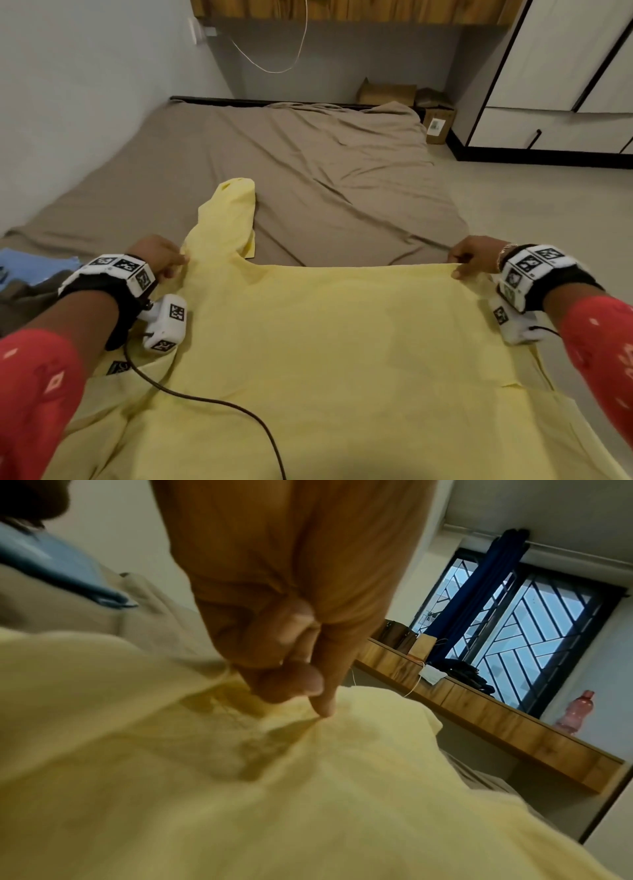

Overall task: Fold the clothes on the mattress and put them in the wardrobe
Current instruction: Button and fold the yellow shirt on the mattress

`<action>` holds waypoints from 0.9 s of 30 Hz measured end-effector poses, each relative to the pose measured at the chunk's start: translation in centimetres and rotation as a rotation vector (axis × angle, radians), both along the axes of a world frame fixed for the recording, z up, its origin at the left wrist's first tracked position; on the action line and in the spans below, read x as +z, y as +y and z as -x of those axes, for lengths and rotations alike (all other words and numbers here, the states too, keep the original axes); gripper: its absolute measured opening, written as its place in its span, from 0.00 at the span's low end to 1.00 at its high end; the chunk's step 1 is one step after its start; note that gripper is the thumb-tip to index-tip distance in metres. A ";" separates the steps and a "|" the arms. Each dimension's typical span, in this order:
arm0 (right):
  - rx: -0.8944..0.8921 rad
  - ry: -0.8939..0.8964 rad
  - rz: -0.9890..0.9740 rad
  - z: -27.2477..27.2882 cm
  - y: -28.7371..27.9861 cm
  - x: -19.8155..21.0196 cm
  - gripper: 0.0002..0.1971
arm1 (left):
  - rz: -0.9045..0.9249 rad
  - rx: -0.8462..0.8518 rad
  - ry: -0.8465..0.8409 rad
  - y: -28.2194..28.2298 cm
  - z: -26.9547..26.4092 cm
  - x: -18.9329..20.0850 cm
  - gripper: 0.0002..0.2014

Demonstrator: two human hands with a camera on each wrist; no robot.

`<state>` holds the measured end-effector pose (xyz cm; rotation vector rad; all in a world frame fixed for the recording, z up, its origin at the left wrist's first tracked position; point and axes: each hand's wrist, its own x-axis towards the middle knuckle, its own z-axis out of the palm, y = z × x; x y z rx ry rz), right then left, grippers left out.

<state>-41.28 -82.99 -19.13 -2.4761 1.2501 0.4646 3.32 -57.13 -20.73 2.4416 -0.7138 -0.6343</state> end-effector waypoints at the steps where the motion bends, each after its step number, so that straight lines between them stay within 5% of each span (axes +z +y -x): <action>1: -0.019 0.020 -0.004 0.5 0.0 0.0 0.13 | -0.012 -0.002 0.002 0.0 0.1 0.1 0.06; 5: -0.069 0.013 0.126 1.4 1.3 0.5 0.04 | 0.069 0.048 0.037 0.6 -0.5 0.5 0.13; 10: -0.084 -0.081 0.053 4.8 2.8 1.4 0.38 | 0.447 0.203 0.325 3.7 -0.9 1.8 0.16; 16: -0.352 -0.648 -0.151 8.3 5.0 2.1 0.06 | 0.504 0.223 0.534 8.4 -0.2 2.8 0.15; 19: -0.392 -0.717 -0.146 8.1 5.5 2.4 0.14 | 0.512 0.219 0.544 9.1 0.8 3.2 0.15; 22: -0.376 -0.713 -0.020 8.3 6.2 2.5 0.13 | 0.533 0.201 0.530 9.7 2.0 3.5 0.16; 27: -0.079 -0.459 0.222 10.8 8.6 1.2 0.25 | 0.438 0.088 0.433 12.5 3.4 4.0 0.16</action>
